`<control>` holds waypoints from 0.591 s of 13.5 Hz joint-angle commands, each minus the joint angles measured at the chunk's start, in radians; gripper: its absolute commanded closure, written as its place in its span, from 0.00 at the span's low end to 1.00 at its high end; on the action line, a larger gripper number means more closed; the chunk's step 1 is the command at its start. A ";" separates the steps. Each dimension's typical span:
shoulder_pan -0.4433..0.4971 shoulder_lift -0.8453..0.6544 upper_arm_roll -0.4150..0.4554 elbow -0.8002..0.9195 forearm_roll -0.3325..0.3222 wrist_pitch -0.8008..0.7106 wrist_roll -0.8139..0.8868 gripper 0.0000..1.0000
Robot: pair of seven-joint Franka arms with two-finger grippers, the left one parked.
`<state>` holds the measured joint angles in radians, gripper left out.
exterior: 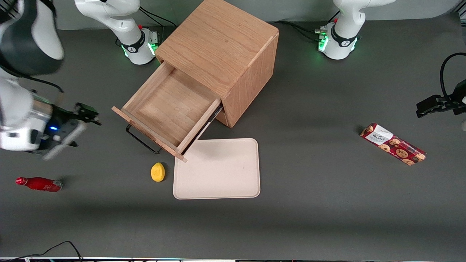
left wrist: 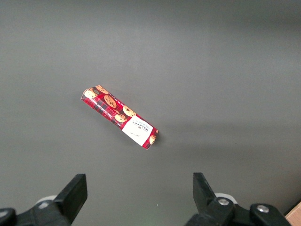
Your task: Open upper drawer
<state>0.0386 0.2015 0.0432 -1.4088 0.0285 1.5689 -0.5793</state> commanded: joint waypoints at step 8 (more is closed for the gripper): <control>0.014 -0.169 -0.170 -0.007 -0.024 -0.113 0.398 0.00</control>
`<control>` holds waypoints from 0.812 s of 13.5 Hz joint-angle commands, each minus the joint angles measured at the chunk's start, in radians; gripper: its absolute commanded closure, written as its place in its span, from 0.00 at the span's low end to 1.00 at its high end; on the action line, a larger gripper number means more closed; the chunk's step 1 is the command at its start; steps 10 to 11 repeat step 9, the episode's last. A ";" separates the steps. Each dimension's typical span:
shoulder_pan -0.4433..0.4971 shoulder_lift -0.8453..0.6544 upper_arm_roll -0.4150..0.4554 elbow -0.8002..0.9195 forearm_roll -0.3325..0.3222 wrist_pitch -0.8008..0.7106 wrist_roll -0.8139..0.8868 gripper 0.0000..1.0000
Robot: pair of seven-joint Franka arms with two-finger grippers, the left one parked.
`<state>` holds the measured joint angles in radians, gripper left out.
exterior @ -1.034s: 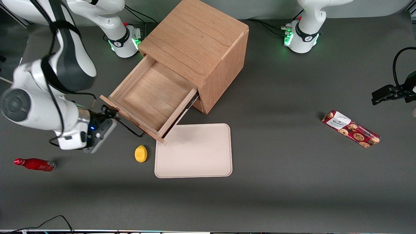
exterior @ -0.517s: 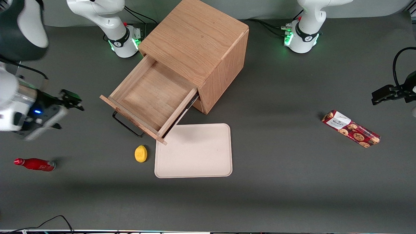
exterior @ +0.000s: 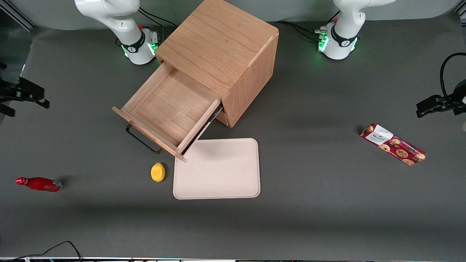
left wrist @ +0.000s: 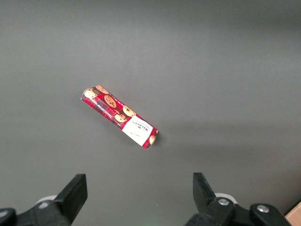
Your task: Open upper drawer
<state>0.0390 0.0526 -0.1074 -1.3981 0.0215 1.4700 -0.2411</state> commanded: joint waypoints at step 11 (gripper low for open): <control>0.013 -0.020 -0.023 -0.036 -0.015 -0.011 0.238 0.00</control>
